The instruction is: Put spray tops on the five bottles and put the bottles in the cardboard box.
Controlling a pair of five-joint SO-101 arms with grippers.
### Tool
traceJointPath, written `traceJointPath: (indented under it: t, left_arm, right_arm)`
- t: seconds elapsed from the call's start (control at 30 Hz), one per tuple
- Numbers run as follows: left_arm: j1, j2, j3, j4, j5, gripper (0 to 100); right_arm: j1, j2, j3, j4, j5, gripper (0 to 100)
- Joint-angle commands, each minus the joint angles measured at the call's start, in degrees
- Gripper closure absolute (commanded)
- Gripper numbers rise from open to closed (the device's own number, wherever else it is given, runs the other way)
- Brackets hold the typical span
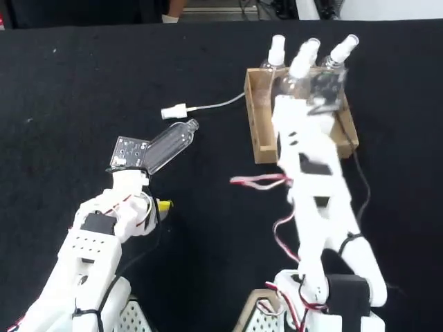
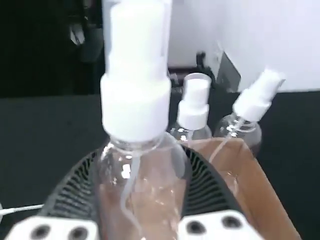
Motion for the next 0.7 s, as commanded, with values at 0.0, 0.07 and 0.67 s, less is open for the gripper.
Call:
traceJointPath:
  t: [0.0, 0.07, 0.67]
  left_arm:
    - [0.57, -1.05, -0.84, -0.88, 0.26, 73]
    - [0.57, -1.05, -0.84, -0.88, 0.26, 73]
    - [0.57, -1.05, -0.66, -0.88, 0.26, 73]
  right_arm:
    - [-0.97, -3.47, 6.99, -18.64, 1.23, 98.8]
    - [-0.79, -3.47, 9.71, -22.24, 1.14, 98.8]
    - [-0.88, 12.7, 1.27, -26.37, -1.49, 98.8]
